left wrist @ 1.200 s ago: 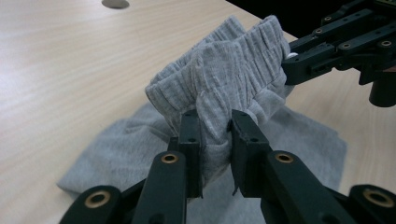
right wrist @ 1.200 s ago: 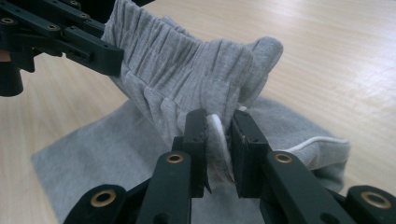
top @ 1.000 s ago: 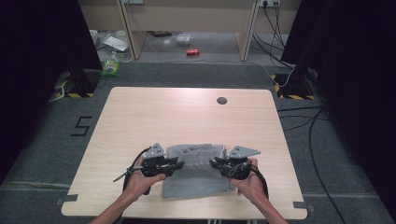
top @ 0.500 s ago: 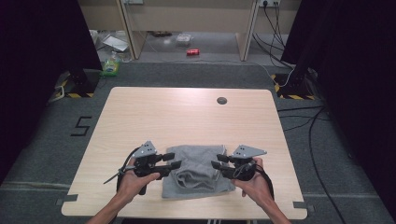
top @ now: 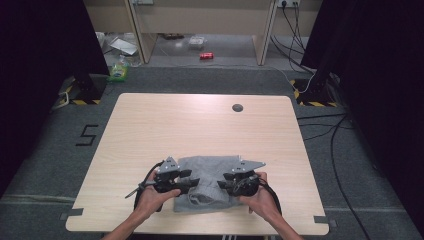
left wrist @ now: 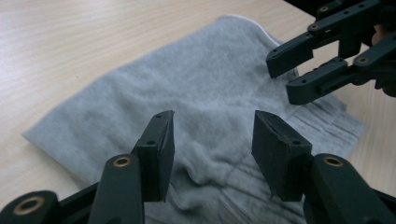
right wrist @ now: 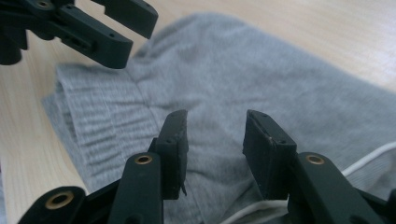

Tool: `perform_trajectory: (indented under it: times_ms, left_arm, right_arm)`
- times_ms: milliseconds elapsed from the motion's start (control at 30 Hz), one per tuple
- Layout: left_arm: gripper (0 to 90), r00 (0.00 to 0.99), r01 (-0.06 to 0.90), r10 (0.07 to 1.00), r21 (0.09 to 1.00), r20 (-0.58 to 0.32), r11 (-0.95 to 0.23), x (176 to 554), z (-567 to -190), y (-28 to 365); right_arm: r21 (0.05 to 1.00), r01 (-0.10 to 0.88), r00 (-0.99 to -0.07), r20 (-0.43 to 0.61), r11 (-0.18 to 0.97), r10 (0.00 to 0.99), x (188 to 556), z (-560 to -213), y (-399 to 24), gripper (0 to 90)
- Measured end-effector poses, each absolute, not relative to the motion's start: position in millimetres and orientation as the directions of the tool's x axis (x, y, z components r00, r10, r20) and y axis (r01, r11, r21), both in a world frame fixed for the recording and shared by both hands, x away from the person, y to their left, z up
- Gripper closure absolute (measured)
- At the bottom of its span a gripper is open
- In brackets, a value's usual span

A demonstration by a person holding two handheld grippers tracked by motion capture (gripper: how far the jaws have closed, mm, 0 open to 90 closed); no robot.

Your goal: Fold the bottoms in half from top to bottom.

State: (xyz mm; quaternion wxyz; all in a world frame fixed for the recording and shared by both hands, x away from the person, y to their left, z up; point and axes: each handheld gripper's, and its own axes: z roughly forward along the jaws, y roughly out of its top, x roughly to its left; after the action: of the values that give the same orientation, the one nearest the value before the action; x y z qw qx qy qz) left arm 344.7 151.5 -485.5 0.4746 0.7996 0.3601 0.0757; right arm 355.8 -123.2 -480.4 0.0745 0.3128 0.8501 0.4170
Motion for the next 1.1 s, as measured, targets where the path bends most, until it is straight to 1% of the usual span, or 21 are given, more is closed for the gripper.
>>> perform_trajectory:
  times_ms: [100, 200, 333, 533, 633, 733, 900, 1100]
  left_arm:
    - [47.3, 0.741, 0.498, 0.641, 0.804, -0.2, -0.324, 333, -492, 150]
    - [47.0, 0.75, 0.484, 0.64, 0.799, -0.167, -0.358, 322, -499, 148]
    - [47.2, 0.748, 0.471, 0.645, 0.808, -0.155, -0.353, 314, -508, 148]
    - [47.1, 0.748, 0.466, 0.648, 0.808, -0.142, -0.362, 313, -507, 146]
    - [43.3, 0.735, 0.483, 0.656, 0.812, -0.173, -0.327, 318, -500, 149]
    - [40.2, 0.721, 0.49, 0.664, 0.823, -0.198, -0.287, 322, -494, 156]
    - [36.7, 0.688, 0.509, 0.691, 0.828, -0.225, -0.237, 330, -488, 169]
    - [32.0, 0.643, 0.536, 0.729, 0.817, -0.234, -0.211, 345, -485, 182]
  right_arm:
    - [0.739, 0.489, -0.786, 0.144, 0.463, 0.601, 352, -486, -124, 58.3]
    - [0.729, 0.492, -0.782, 0.13, 0.476, 0.61, 346, -490, -125, 56.1]
    - [0.725, 0.488, -0.777, 0.106, 0.487, 0.621, 340, -497, -124, 55.2]
    - [0.726, 0.497, -0.769, 0.115, 0.475, 0.629, 340, -500, -125, 53.6]
    - [0.724, 0.506, -0.757, 0.112, 0.469, 0.643, 342, -494, -125, 45.3]
    - [0.745, 0.508, -0.75, 0.137, 0.432, 0.647, 343, -487, -127, 41.0]
    - [0.769, 0.497, -0.735, 0.127, 0.403, 0.666, 343, -475, -131, 36.5]
    - [0.764, 0.521, -0.697, 0.123, 0.381, 0.706, 351, -476, -138, 33.1]
